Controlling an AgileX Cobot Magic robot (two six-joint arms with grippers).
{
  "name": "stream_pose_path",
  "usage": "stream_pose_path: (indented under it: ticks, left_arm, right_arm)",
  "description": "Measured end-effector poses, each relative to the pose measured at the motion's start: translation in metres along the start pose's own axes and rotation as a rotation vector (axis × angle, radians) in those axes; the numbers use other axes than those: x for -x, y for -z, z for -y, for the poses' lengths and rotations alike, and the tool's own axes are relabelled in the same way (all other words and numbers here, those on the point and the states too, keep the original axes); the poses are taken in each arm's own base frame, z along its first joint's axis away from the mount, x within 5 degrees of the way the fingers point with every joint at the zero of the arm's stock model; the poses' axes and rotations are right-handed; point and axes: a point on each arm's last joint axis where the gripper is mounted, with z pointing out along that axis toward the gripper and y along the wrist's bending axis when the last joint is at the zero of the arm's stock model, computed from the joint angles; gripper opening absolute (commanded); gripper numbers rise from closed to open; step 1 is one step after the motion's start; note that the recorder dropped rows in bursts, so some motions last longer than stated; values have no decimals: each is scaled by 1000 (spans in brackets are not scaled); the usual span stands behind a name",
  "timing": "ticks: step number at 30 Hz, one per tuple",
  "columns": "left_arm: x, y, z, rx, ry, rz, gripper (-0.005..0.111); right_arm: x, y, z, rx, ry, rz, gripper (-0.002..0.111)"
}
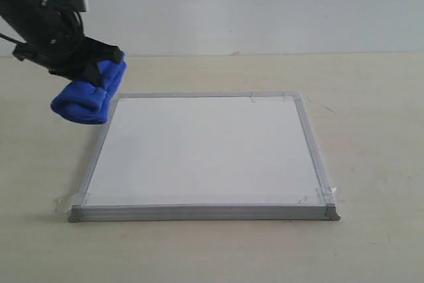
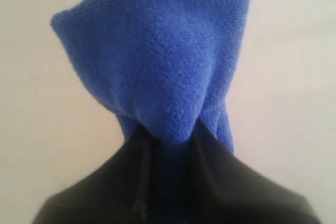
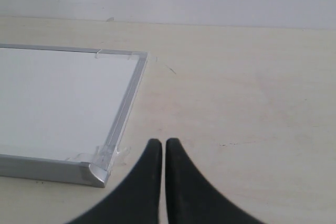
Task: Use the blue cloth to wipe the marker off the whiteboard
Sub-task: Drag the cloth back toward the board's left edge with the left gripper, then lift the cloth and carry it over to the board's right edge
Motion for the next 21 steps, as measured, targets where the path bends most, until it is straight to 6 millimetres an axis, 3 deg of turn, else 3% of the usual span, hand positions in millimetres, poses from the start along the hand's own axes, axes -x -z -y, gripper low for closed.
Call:
stream_pose_path:
  ticks: [4,10,21]
  left_arm:
    - [-28,11,-17,24,62,35,4]
    - [-72,-2,-20,24,107,5,4]
    - [-88,-29,-26,41,55,21,4]
  right_arm:
    - [0,0,0,0,0,0,0]
    - [0,0,0,0,0,0,0]
    - [0,0,0,0,0,0,0]
